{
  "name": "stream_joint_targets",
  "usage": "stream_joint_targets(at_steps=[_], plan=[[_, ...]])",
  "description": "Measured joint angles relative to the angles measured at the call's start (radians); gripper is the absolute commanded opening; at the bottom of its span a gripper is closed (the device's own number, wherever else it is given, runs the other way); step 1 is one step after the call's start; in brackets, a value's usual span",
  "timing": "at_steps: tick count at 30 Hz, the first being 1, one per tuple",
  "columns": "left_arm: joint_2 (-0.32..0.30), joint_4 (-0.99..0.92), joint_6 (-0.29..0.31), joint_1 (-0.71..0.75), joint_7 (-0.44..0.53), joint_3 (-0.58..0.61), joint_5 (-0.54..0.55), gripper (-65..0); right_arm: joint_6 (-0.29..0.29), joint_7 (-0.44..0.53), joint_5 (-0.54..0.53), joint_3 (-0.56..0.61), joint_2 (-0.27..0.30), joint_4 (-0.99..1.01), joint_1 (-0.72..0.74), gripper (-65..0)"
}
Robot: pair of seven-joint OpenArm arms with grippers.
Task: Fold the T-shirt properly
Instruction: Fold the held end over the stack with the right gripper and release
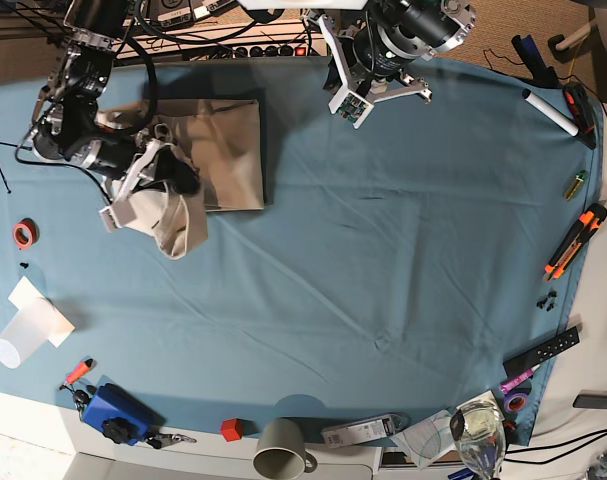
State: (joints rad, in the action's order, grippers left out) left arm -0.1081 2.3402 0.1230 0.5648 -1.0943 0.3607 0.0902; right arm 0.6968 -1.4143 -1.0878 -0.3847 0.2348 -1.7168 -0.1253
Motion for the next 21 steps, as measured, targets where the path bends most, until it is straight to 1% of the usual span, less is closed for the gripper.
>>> stream_joint_targets(at_steps=[1, 2, 4, 6, 9, 13, 18, 21], plan=[[0.000, 0.000, 0.000, 0.000, 0.000, 0.000, 0.000, -65.0, 0.000, 0.001, 0.002, 0.011, 0.000, 0.000, 0.000, -46.2], [0.000, 0.000, 0.000, 0.000, 0.001, 0.000, 0.000, -65.0, 0.000, 0.001, 0.002, 0.025, 0.000, 0.000, 0.000, -45.6], [0.000, 0.000, 0.000, 0.000, 0.001, 0.000, 0.000, -65.0, -0.001, 0.000, -0.015, 0.052, 0.000, 0.000, -0.002, -45.6], [0.000, 0.000, 0.000, 0.000, 0.003, 0.000, 0.000, -65.0, 0.000, 0.001, -0.074, 0.079, 0.000, 0.000, -0.003, -45.6], [0.000, 0.000, 0.000, 0.000, 0.016, 0.000, 0.000, -65.0, 0.000, 0.000, -0.135, 0.110, 0.000, -0.005, -0.002, -45.6], [0.000, 0.000, 0.000, 0.000, 0.023, 0.000, 0.000, -65.0, -0.002, -0.004, -0.246, 0.114, 0.000, -0.081, -0.005, -45.6], [0.000, 0.000, 0.000, 0.000, 0.023, 0.000, 0.000, -65.0, 0.000, -0.003, -0.301, 0.113, 0.001, -0.190, -0.008, -45.6], [0.000, 0.000, 0.000, 0.005, 0.023, 0.000, 0.000, -65.0, 0.000, -0.003, -0.305, 0.111, 0.001, -0.221, -0.008, -45.6]])
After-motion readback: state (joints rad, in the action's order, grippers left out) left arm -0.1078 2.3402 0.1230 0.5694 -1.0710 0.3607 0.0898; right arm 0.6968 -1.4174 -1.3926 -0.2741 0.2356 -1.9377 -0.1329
